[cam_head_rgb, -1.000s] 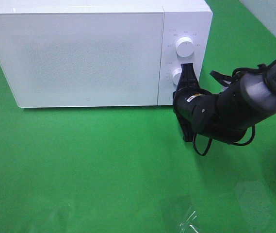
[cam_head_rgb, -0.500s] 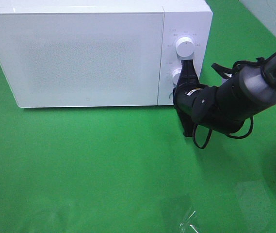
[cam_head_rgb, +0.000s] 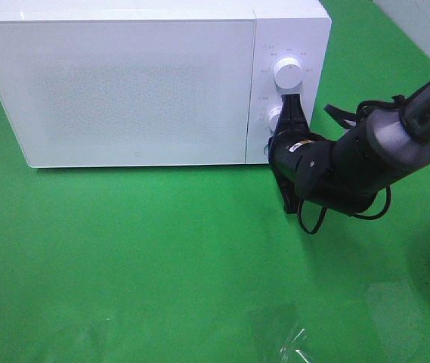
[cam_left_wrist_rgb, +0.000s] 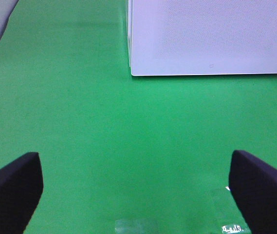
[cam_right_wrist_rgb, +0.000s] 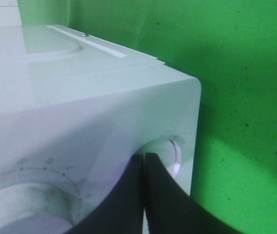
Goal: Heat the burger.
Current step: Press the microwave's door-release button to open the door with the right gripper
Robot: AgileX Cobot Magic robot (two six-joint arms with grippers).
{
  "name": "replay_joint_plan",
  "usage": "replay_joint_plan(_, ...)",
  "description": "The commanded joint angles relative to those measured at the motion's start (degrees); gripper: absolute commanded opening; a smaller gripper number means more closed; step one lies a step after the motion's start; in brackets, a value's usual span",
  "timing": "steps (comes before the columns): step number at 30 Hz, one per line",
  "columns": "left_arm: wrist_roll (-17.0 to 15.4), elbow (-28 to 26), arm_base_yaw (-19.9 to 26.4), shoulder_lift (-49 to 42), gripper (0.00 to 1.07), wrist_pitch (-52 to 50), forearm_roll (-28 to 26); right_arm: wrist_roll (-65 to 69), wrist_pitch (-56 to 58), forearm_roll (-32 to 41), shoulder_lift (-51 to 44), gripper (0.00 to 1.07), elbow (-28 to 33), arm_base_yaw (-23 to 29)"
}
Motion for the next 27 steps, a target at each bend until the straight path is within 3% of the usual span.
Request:
replay_joint_plan(1,-0.1,0.2,0.0,-1.2,0.96,-0.9,-0.1,1.0,-11.7,-0.8,-1.1,0.00,-1.3,-0.7)
replay_joint_plan(11,-0.1,0.2,0.0,-1.2,0.96,-0.9,-0.1,2.9,-20.3,-0.7,1.6,0.00,-3.2,-0.7)
replay_joint_plan(27,-0.1,0.2,0.0,-1.2,0.96,-0.9,-0.1,2.6,-20.5,1.2,4.3,0.00,-7.1,-0.7)
